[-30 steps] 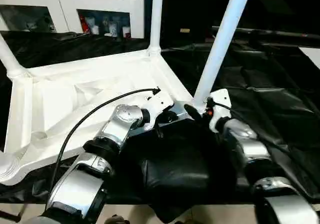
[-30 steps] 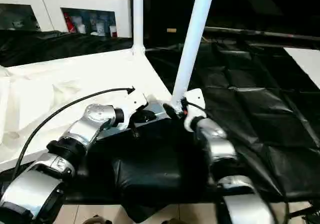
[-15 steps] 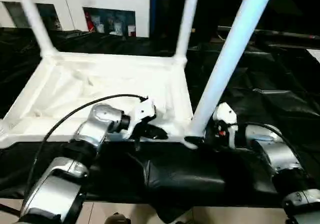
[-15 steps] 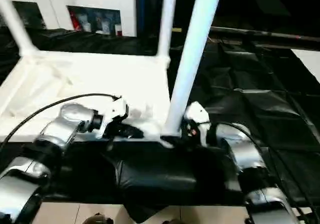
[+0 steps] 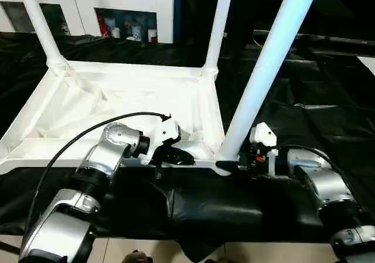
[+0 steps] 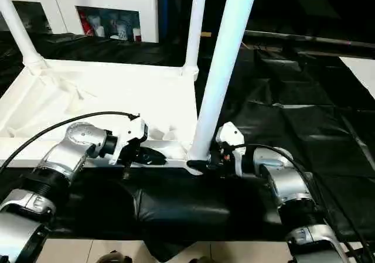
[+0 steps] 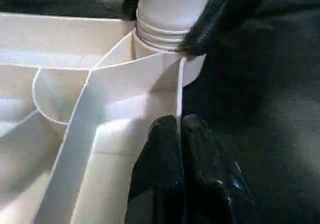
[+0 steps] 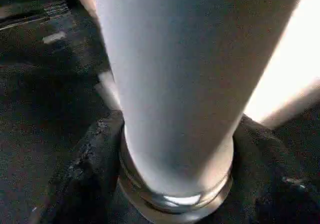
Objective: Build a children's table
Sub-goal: Rotate leg to tighten
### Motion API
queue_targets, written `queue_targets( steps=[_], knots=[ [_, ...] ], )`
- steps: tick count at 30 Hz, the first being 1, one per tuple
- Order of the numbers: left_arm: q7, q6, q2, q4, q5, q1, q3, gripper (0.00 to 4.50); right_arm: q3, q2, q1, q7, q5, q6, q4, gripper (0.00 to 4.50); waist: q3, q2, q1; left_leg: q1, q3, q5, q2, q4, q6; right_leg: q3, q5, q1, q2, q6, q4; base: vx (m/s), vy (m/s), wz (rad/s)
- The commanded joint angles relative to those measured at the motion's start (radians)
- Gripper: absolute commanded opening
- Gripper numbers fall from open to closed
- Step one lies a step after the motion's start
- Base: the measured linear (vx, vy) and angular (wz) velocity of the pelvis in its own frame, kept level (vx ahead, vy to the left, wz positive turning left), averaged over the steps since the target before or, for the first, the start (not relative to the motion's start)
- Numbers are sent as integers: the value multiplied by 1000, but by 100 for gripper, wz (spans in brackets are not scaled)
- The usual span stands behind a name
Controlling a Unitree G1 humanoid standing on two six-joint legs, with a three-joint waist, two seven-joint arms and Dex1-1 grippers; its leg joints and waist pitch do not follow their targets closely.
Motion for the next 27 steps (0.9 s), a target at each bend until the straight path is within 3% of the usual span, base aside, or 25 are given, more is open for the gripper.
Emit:
queue_targets(
  steps=[1, 2, 4, 5, 6, 8, 9, 11, 12, 13, 16, 20, 24, 27],
  knots=[
    [146, -3, -81, 48, 5, -12, 9, 0, -31, 44, -8, -241, -62, 42, 114, 273, -50, -11, -4, 5, -27, -194, 44, -68, 24, 51, -392, 44, -96, -142, -97, 0, 0, 0],
    [222, 3, -118, 73, 24, -26, 4, 0, -81, 87, -29, -383, -46, 62, 157, 273, -48, -9, -6, 7, -27, -208, 44, -69, 21, 51, -412, 40, -95, -137, -100, 0, 0, 0],
    [265, 12, -136, 84, 33, -34, 4, 0, -100, 103, -39, -449, -42, 72, 175, 273, -50, -10, -12, 13, -31, -237, 45, -71, 5, 52, -453, 37, -97, -123, -103, 0, 0, 0],
    [311, 22, -164, 98, 37, -44, 7, 0, -116, 126, -50, -514, -36, 77, 193, 273, -52, -8, -15, 9, -30, -231, 46, -71, 6, 53, -422, 39, -95, -125, -102, 0, 0, 0],
    [311, 22, -164, 98, 37, -44, 7, 0, -116, 126, -50, -514, -36, 77, 193, 273, -53, -5, -15, 13, -27, -232, 45, -70, 10, 55, -389, 35, -94, -135, -101, 0, 0, 0],
    [377, 29, -208, 121, 41, -59, 11, 0, -134, 169, -68, -596, -25, 78, 216, 273, -56, -5, -14, 7, -26, -211, 42, -68, 20, 57, -332, 41, -93, -147, -96, 0, 0, 0],
    [388, 26, -232, 127, 43, -65, 5, 0, -118, 203, -74, -606, -36, 70, 211, 273, -57, 7, -14, 8, -26, -204, 43, -68, 22, 58, -295, 40, -91, -156, -93, 0, 0, 0],
    [386, 13, -252, 135, 48, -70, -3, 0, -85, 241, -77, -586, -60, 38, 199, 273, -59, 1, -13, 5, -26, -193, 42, -67, 26, 57, -256, 45, -91, -165, -89, 0, 0, 0],
    [380, 4, -255, 143, 49, -74, -4, 0, -81, 255, -77, -570, -61, 17, 197, 273, -59, 3, -11, 5, -25, -190, 41, -66, 33, 57, -247, 46, -93, -166, -89, 0, 0, 0],
    [375, -6, -253, 151, 52, -78, -5, 0, -80, 263, -80, -566, -59, -8, 201, 308, -59, 4, -10, 4, -24, -189, 40, -66, 38, 57, -250, 47, -93, -167, -90, 0, 0, 0],
    [338, -16, -231, 141, 49, -71, -10, 0, -80, 251, -81, -520, -45, -39, 191, 345, -58, 5, -10, 5, -25, -206, 42, -67, 40, 56, -284, 46, -94, -161, -94, 0, 0, 0],
    [266, -23, -197, 122, 38, -58, -21, 0, -80, 213, -74, -424, -18, -62, 145, 375, -60, 5, -8, 2, -25, -188, 44, -67, 53, 57, -226, 50, -93, -177, -86, 0, 0, 0],
    [169, -29, -154, 97, 24, -49, -23, 0, -53, 134, -52, -244, -5, -83, 90, 375, -59, 5, -1, 0, -22, -161, 44, -63, 80, 57, -178, 54, -94, -197, -82, 0, 0, 0],
    [26, -31, -86, 63, 5, -38, -35, 0, 13, 21, -12, -15, -4, -106, 15, 375, -59, 4, 5, 0, -22, -155, 46, -63, 88, 56, -170, 56, -92, -202, -79, 0, 0, 0]
  ],
)
